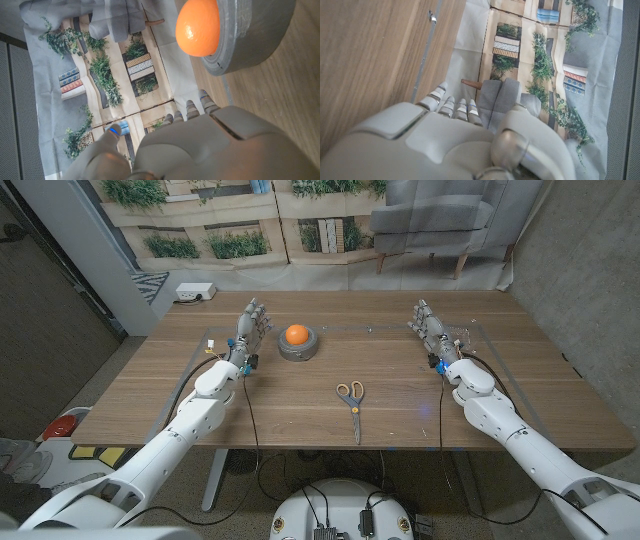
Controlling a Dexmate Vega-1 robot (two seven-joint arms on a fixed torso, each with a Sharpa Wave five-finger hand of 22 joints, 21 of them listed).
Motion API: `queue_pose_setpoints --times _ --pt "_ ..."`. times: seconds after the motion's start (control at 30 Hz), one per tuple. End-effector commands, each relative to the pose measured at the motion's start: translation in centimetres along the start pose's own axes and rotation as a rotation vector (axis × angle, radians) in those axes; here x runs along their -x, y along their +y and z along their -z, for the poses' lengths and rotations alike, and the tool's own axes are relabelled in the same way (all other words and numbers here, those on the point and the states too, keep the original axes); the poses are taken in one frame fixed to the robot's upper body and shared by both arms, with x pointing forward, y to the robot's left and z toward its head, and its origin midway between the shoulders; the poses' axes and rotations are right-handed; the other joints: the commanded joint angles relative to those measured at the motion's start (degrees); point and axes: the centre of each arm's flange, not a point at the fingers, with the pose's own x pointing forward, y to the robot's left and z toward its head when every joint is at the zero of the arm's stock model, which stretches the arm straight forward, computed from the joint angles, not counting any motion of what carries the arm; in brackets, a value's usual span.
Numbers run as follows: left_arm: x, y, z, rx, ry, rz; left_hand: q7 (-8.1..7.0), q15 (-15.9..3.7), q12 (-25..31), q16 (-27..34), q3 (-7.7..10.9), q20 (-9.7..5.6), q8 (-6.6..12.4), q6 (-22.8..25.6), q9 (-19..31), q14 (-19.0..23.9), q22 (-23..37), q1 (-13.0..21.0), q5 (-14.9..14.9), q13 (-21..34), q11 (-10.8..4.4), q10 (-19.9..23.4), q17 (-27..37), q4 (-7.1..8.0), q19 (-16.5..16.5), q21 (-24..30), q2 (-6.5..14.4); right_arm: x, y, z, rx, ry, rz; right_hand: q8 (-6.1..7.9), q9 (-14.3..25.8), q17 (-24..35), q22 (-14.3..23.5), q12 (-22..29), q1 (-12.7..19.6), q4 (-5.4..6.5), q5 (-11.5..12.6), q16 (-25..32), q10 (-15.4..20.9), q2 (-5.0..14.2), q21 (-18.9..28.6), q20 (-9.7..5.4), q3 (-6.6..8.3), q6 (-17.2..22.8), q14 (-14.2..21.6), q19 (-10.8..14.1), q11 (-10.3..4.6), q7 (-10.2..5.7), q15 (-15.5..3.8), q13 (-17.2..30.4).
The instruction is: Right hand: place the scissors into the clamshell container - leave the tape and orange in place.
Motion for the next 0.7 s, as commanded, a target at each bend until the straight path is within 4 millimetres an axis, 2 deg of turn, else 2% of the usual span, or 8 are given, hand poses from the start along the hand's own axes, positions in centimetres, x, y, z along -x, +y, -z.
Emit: queue_pose_setpoints --times 0.03,0.5,0.7 --pt "-0.1 -0.1 0.2 -0.003 0.007 0.004 0.03 0.02 0.37 0.33 0.27 -0.03 0.23 -2.92 0.28 -5.19 0.27 0.0 0.29 0.07 0.03 -4.38 0.18 0.05 -0.74 0.36 6.17 0.2 0.0 0.2 0.021 0.013 -0.007 0.23 0.21 0.23 0.09 0.13 0.75 -0.02 0.25 0.18 0.25 -0.12 0.38 -0.01 0.37 0.31 0.06 0.34 0.11 0.15 0.44 0.22" --pt "-0.2 -0.3 0.3 -0.002 0.013 0.011 0.22 0.27 0.43 0.38 0.25 -0.02 0.49 -2.22 0.3 -5.11 0.28 -0.01 0.3 0.08 0.21 -4.3 0.18 0.05 -0.7 0.3 6.14 1.4 0.3 -0.6 0.14 0.032 -0.032 0.28 0.19 0.09 0.08 0.19 1.51 -1.01 -0.2 0.2 0.46 -1.26 0.51 0.52 0.54 0.44 0.53 0.87 0.3 0.37 0.95 0.22" --pt "-0.2 -0.5 0.3 -0.001 0.013 0.016 0.34 0.58 0.51 0.41 0.23 0.02 0.62 -1.78 0.32 -5.04 0.29 -0.02 0.3 0.1 0.26 -4.13 0.18 0.05 -0.64 0.28 6.12 1.9 0.5 -1.0 0.193 0.038 -0.044 0.39 0.2 0.08 0.09 0.43 1.82 -1.44 -0.48 0.45 1.19 -1.6 0.65 0.97 0.64 0.75 1.42 1.36 0.85 0.56 1.31 0.23"
